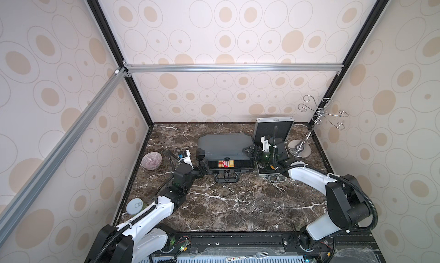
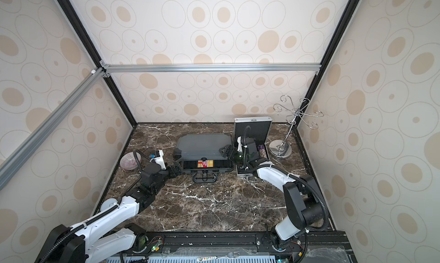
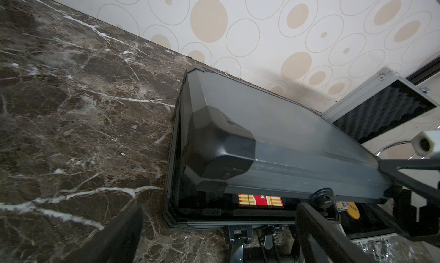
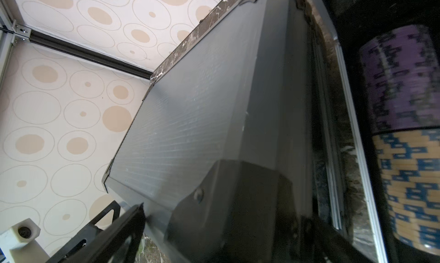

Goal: Open the poker set cases
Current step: Open the case lid on the poker set case.

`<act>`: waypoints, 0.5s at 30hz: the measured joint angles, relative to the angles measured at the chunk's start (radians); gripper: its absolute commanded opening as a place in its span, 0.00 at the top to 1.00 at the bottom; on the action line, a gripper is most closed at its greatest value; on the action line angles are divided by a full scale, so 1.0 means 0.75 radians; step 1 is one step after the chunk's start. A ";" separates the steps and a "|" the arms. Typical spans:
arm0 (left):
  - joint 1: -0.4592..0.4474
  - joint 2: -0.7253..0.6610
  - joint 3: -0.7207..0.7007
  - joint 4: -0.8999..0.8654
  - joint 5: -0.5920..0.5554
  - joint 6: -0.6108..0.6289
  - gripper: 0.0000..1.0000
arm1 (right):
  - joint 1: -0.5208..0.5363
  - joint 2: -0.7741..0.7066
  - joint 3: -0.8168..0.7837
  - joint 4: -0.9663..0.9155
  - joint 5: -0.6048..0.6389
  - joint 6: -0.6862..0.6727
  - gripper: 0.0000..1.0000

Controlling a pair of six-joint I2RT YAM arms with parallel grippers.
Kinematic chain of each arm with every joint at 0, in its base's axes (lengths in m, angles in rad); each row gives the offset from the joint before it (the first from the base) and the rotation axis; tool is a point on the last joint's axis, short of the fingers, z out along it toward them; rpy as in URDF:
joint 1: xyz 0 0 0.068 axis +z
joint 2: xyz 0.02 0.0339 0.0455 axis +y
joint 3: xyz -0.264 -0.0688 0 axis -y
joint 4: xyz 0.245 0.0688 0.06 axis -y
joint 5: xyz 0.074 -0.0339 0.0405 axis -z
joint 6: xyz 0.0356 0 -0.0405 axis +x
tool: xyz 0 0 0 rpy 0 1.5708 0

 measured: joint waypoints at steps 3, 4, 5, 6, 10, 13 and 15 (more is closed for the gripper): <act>-0.023 0.019 0.014 -0.023 -0.052 0.018 0.00 | -0.001 0.014 0.034 -0.009 0.001 -0.010 0.01; -0.027 0.030 0.020 -0.034 -0.068 0.021 0.00 | -0.001 0.020 0.047 -0.011 -0.001 -0.015 0.01; -0.030 0.043 0.026 -0.046 -0.083 0.022 0.00 | -0.001 0.026 0.063 -0.016 -0.001 -0.020 0.01; -0.031 0.054 0.033 -0.062 -0.097 0.023 0.00 | -0.001 0.030 0.074 -0.018 -0.001 -0.025 0.01; -0.031 0.100 0.040 -0.105 -0.134 0.022 0.00 | -0.001 0.043 0.135 -0.033 0.002 -0.045 0.01; -0.031 0.127 0.041 -0.130 -0.152 0.022 0.00 | -0.003 0.053 0.174 -0.034 0.006 -0.054 0.01; -0.031 0.143 0.043 -0.141 -0.158 0.022 0.00 | -0.005 0.062 0.195 -0.033 0.006 -0.060 0.01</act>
